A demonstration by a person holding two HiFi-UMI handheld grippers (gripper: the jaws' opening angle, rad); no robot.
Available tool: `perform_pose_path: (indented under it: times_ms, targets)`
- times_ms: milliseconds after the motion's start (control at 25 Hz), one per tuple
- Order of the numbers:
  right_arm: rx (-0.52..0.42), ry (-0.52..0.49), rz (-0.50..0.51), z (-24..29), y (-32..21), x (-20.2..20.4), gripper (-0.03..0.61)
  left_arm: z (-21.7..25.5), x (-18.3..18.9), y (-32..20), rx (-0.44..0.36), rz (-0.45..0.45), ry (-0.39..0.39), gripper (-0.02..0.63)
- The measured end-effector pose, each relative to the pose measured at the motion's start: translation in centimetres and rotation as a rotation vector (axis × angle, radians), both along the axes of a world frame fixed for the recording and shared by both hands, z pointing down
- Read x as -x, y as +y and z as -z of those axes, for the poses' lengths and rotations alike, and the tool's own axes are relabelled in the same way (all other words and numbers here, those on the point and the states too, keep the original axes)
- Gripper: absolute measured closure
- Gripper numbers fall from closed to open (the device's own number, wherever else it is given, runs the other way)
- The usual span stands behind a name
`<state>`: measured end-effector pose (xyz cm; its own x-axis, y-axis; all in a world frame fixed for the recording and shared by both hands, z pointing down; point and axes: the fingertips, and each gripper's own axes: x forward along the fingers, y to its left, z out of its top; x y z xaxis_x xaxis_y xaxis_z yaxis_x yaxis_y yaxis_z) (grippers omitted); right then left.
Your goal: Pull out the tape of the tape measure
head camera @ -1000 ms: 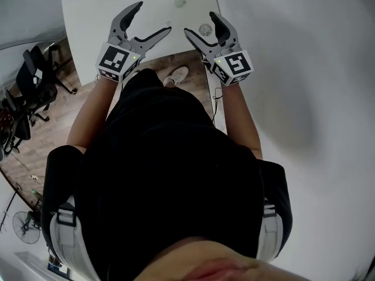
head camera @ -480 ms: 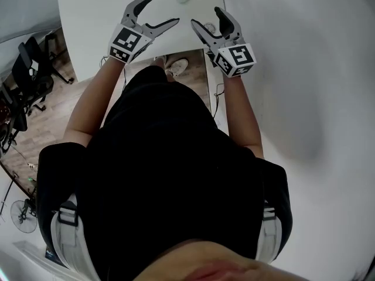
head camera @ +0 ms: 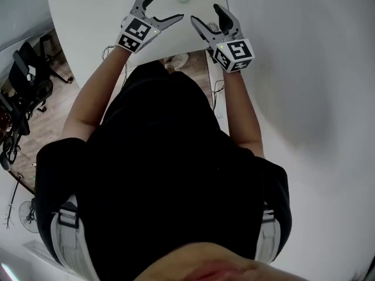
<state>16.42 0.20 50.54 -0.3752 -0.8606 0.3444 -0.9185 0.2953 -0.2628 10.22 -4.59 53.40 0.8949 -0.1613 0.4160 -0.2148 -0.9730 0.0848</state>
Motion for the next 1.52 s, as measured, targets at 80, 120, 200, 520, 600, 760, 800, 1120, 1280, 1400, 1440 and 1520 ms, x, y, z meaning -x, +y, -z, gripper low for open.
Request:
perform_pose_path:
  times_ms: [80, 120, 200, 520, 600, 760, 800, 1120, 1280, 1400, 1440, 1520]
  targets:
    - [0.009, 0.01, 0.001, -0.4, -0.6, 0.2, 0.249, -0.6, 0.0, -0.2, 0.009, -0.012, -0.005, 0.178]
    - [0.012, 0.016, 0.003, -0.6, -1.2, 0.4, 0.249, -0.9, 0.2, -0.4, 0.012, -0.019, -0.008, 0.178]
    - [0.012, 0.022, 0.011, -1.0, -2.4, 0.7, 0.249, -1.9, 0.5, -1.1, 0.019, -0.03, -0.01, 0.178]
    - [0.016, 0.041, 0.083, -2.1, -4.9, 1.2, 0.249, -3.9, 0.4, -2.5, 0.033, -0.038, -0.019, 0.189]
    - [0.028, 0.036, 0.106, -3.0, -5.1, 1.4, 0.253, -5.1, 0.1, -2.7, 0.029, -0.036, -0.044, 0.195]
    - [0.052, 0.005, 0.143, -5.5, -4.4, 1.3, 0.262, -8.5, -0.9, -1.7, 0.019, -0.049, -0.125, 0.227]
    - [0.055, 0.002, 0.15, -6.0, -4.3, 1.2, 0.262, -9.5, -1.1, -1.4, 0.019, -0.053, -0.147, 0.233]
    - [0.101, -0.012, 0.17, -9.1, -4.4, 1.1, 0.275, -13.9, -3.2, -1.9, 0.013, -0.097, -0.221, 0.25]
    - [0.13, -0.03, 0.183, -10.4, -4.5, 1.3, 0.275, -15.7, -3.8, -2.2, 0.05, -0.107, -0.24, 0.261]
    - [0.145, -0.036, 0.19, -11.1, -4.4, 1.2, 0.273, -16.6, -4.2, -2.3, 0.067, -0.118, -0.247, 0.265]
    - [0.149, -0.036, 0.19, -11.4, -4.4, 1.2, 0.274, -16.8, -4.4, -2.4, 0.069, -0.12, -0.248, 0.265]
    - [0.153, -0.039, 0.187, -11.7, -4.4, 1.1, 0.275, -17.3, -4.5, -2.4, 0.075, -0.127, -0.252, 0.27]
